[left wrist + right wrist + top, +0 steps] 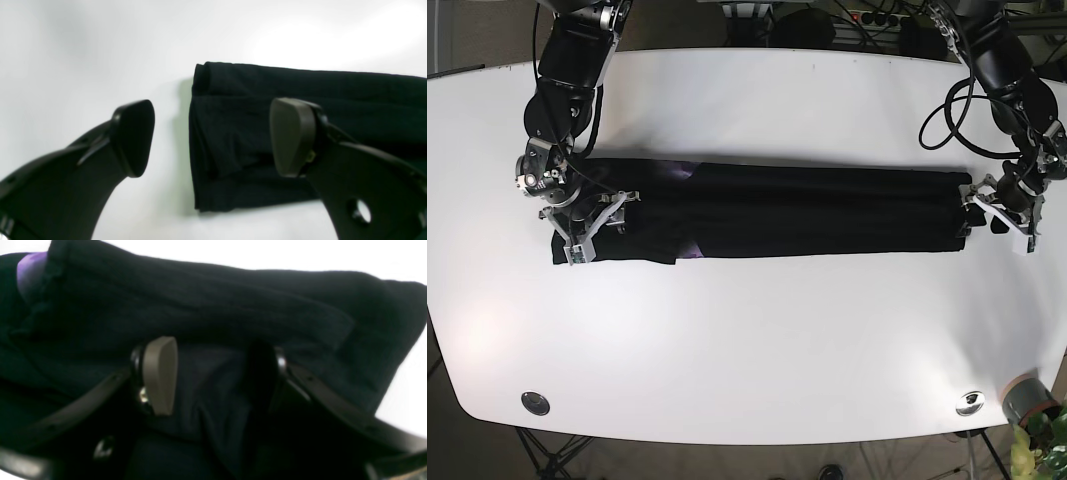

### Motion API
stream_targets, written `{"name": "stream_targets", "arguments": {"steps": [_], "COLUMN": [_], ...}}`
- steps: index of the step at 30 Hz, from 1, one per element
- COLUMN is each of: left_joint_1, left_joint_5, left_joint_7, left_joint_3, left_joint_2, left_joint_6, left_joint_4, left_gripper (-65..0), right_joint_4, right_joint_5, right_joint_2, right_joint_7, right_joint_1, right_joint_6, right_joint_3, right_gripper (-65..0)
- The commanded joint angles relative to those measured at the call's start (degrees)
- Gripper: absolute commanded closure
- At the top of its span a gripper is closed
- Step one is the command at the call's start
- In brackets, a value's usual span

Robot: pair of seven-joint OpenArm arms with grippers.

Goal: Fold the T-shirt properly
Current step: 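Press the folded strip flat with both grippers at its ends, then grasp the strip end with the left gripper and fold it toward the right gripper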

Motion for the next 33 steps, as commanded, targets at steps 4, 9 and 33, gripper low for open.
{"name": "stream_targets", "arguments": {"steps": [4, 9, 33], "left_joint_1": [0.27, 0.36, 0.01], "left_joint_5": [-0.76, -0.85, -0.76], "left_joint_7": [-1.21, -1.39, -4.29], "left_joint_3": [-0.23, -0.23, 4.78], "left_joint_2": [-0.05, 0.12, 1.79], "left_joint_6": [-0.12, -0.47, -0.39], "left_joint_4": [-3.2, -5.58, -5.84], "left_gripper": [-51.2, -51.1, -24.4], "right_joint_4": [1.42, 1.42, 1.51], "right_joint_5": [0.48, 0.48, 0.48], "right_joint_2": [0.52, 0.52, -0.71], "right_joint_7": [1.0, 1.0, 1.0], "right_joint_1": [1.41, 1.32, 1.32], "right_joint_6": [0.32, 0.32, 0.32], "right_joint_3": [-0.01, -0.01, 0.08], "right_gripper": [-34.4, -34.4, -34.4]}}
